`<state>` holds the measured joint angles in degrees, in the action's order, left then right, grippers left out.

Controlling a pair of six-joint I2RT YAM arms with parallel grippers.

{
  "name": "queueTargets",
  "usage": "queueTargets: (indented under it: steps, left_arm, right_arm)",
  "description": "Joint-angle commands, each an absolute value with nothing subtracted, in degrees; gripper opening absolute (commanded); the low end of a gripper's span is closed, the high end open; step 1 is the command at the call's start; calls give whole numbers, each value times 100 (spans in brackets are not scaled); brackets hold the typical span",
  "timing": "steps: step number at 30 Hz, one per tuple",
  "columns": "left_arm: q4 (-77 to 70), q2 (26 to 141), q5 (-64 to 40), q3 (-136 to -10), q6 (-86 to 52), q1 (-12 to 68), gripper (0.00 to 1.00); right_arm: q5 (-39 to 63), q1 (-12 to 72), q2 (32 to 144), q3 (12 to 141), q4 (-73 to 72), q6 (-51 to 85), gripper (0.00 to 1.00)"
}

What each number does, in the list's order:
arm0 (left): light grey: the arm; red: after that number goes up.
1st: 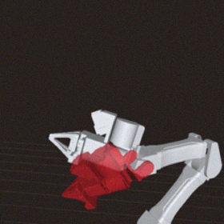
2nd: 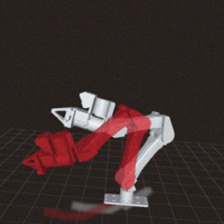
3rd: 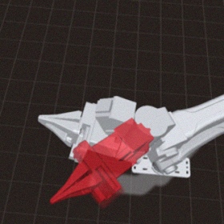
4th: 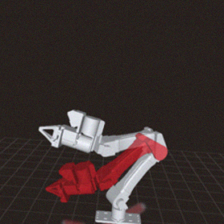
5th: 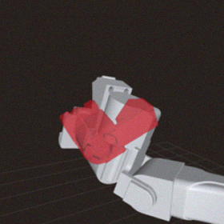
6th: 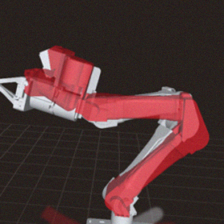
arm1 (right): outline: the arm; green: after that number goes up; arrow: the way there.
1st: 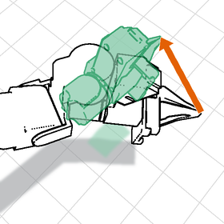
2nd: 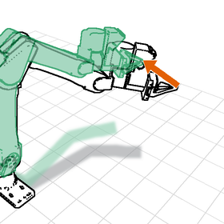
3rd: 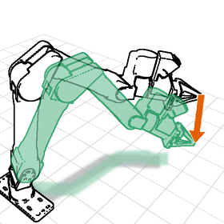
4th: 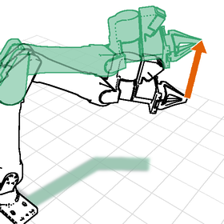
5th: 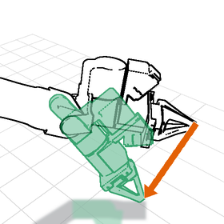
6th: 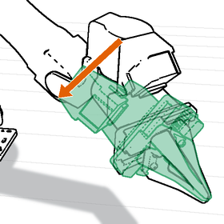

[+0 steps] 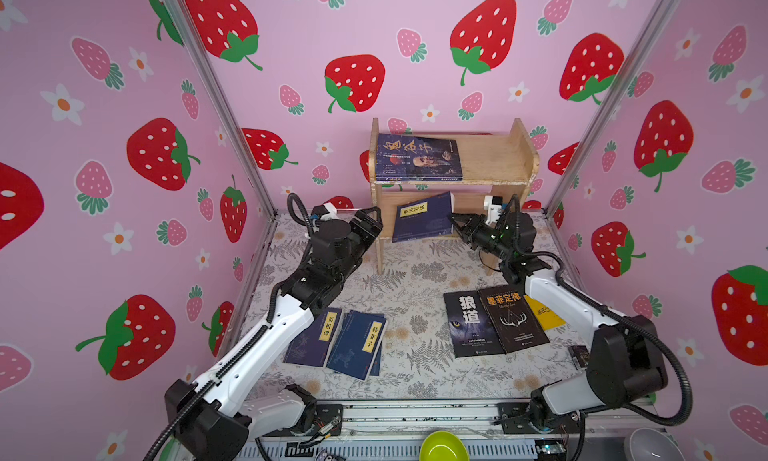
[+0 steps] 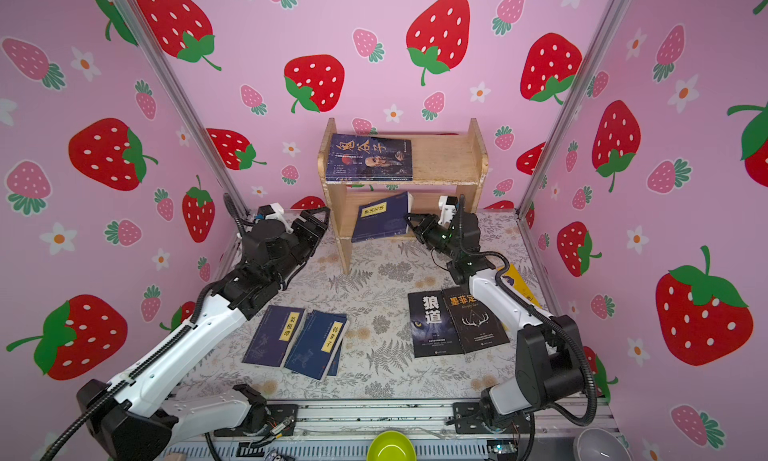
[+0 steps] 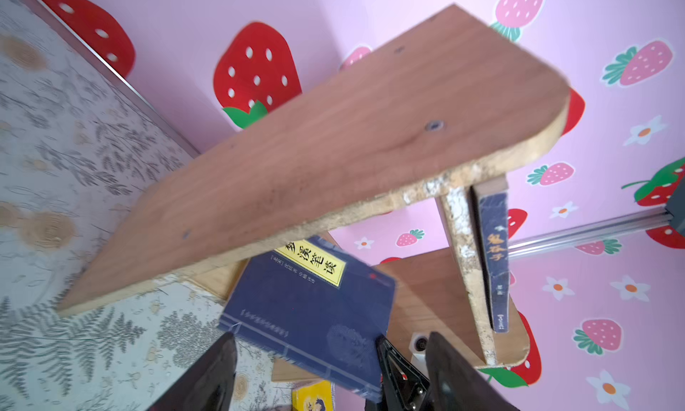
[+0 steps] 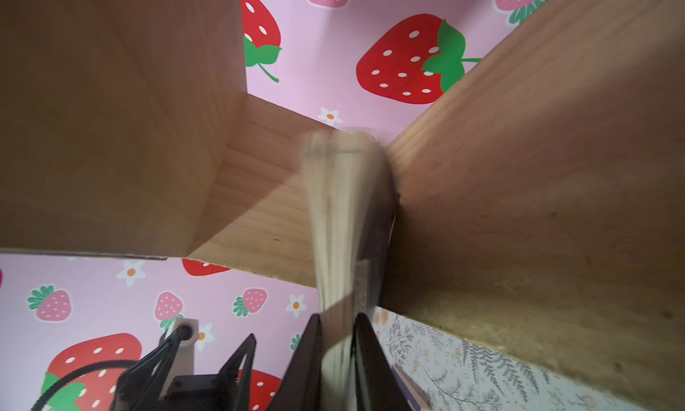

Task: Stacking books/files
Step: Place the book on the bookshelf.

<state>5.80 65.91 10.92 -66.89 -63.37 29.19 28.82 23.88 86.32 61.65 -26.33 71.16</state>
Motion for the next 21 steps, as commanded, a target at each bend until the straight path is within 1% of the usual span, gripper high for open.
queueTargets:
  steps: [1, 8, 21]
  left_arm:
    - [1642, 6165, 1205, -6549, -5905, 2762, 82]
    - [1915, 5814, 1255, -6454, -5678, 2347, 82]
    - [1731, 6116, 734, -6380, -5801, 2031, 82]
  right_arm:
    - [3084, 2373, 8889, 6416, -2260, 6523, 18]
    - [2916, 2373, 9213, 6596, -2300, 6556, 15]
    - [2458, 2417, 9404, 6561, -2911, 7028, 13]
